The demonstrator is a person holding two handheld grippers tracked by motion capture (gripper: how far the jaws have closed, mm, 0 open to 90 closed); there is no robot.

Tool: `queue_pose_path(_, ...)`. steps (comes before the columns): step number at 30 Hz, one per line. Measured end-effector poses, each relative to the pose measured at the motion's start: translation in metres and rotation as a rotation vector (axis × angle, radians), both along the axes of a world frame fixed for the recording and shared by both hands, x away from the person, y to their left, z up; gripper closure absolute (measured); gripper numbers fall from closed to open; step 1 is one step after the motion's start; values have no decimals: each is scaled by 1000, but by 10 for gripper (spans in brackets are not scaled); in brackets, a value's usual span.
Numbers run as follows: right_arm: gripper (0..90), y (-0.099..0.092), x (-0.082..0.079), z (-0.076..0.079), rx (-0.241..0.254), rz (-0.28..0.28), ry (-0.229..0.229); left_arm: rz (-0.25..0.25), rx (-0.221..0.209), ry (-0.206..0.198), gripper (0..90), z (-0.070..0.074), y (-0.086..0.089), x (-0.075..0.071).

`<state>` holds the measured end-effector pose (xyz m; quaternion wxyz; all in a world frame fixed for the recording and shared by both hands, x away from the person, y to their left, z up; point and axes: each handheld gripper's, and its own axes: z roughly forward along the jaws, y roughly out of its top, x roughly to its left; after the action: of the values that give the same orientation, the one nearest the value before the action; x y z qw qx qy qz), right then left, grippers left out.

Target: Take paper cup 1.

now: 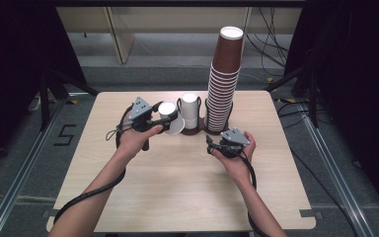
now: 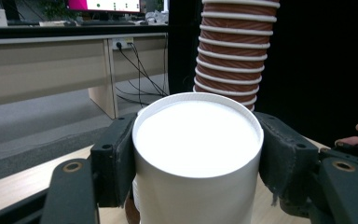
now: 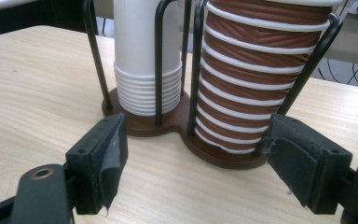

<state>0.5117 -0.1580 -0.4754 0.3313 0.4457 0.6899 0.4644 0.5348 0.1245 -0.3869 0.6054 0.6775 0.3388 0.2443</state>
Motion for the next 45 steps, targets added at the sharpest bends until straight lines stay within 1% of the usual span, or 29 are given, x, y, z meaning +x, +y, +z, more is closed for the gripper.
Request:
queue_pose_path(1, 220, 0, 0, 0, 20, 7, 7, -3, 7, 2, 345, -1, 0, 0)
queue_pose_path(5, 220, 0, -3, 0, 6, 8, 1, -10, 7, 13, 345, -2, -2, 0)
queue_pose_path(6, 220, 1, -4, 0, 19, 8, 8, -12, 9, 15, 345, -2, -3, 0)
queue_pose_path(7, 220, 1, -4, 0, 15, 11, 8, -15, 11, 17, 345, -2, -3, 0)
queue_pose_path(11, 219, 1, -4, 0, 17, 19, 8, -26, 33, 28, 345, -2, -6, 1)
queue_pose_path(13, 218, 1, -5, 0, 16, 14, 19, -29, 47, 31, 345, -2, -8, 1)
queue_pose_path(14, 218, 2, -4, -1, 12, 28, 8, -31, 51, 33, 345, -2, -8, 1)
queue_pose_path(15, 217, 1, -4, 0, 0, 29, 11, -32, 66, 35, 345, -2, -9, 2)
queue_pose_path(16, 216, 2, -4, -1, 11, 32, 20, -33, 77, 36, 345, -2, -10, 2)
queue_pose_path(17, 215, 2, -5, -1, 7, 27, 25, -34, 86, 39, 345, -2, -11, 2)
queue_pose_path(20, 215, 1, -5, -1, 0, 33, 14, -39, 123, 46, 345, -2, -13, 3)
queue_pose_path(21, 215, 2, -5, -1, 14, 39, 16, -40, 136, 48, 345, -2, -14, 3)
queue_pose_path(22, 215, 2, -5, -1, 4, 35, 7, -42, 151, 50, 345, -2, -15, 3)
queue_pose_path(23, 215, 2, -4, -1, 7, 40, 4, -45, 159, 53, 345, -2, -16, 3)
queue_pose_path(26, 214, 2, -5, 1, -1, 43, 11, -55, 214, 59, 345, -2, -21, 4)
queue_pose_path(27, 214, 4, -6, 1, 19, 34, 26, -60, 235, 62, 345, -2, -22, 4)
queue_pose_path(29, 214, 4, -7, 1, 25, 30, 25, -67, 272, 66, 345, -2, -25, 5)
queue_pose_path(30, 214, 4, -5, 1, 27, 45, 17, -70, 281, 67, 345, -2, -26, 5)
queue_pose_path(31, 214, 4, -5, 1, 26, 43, 16, -70, 285, 74, 345, -2, -27, 5)
queue_pose_path(33, 214, 4, -5, 2, 18, 42, 15, -78, 309, 78, 345, -2, -30, 6)
queue_pose_path(37, 213, 4, -5, 2, -6, 52, -3, -88, 357, 92, 345, -1, -34, 8)
queue_pose_path(38, 214, 4, -6, 3, -2, 50, 5, -90, 367, 94, 345, -1, -35, 8)
queue_pose_path(39, 214, 6, -8, 3, 29, 39, 28, -91, 373, 96, 345, -1, -36, 9)
queue_pose_path(40, 214, 6, -7, 3, 22, 37, 16, -93, 380, 99, 345, -1, -37, 9)
queue_pose_path(41, 214, 5, -8, 4, 11, 43, 24, -94, 385, 99, 345, 0, -38, 9)
queue_pose_path(42, 213, 5, -8, 4, 10, 48, 18, -97, 387, 101, 345, 0, -39, 10)
queue_pose_path(43, 213, 6, -9, 4, 17, 44, 26, -99, 394, 104, 345, 1, -40, 10)
queue_pose_path(44, 213, 6, -8, 4, 13, 52, 12, -104, 387, 103, 345, 1, -41, 10)
queue_pose_path(45, 213, 5, -7, 3, 6, 61, -4, -108, 396, 104, 345, 3, -41, 10)
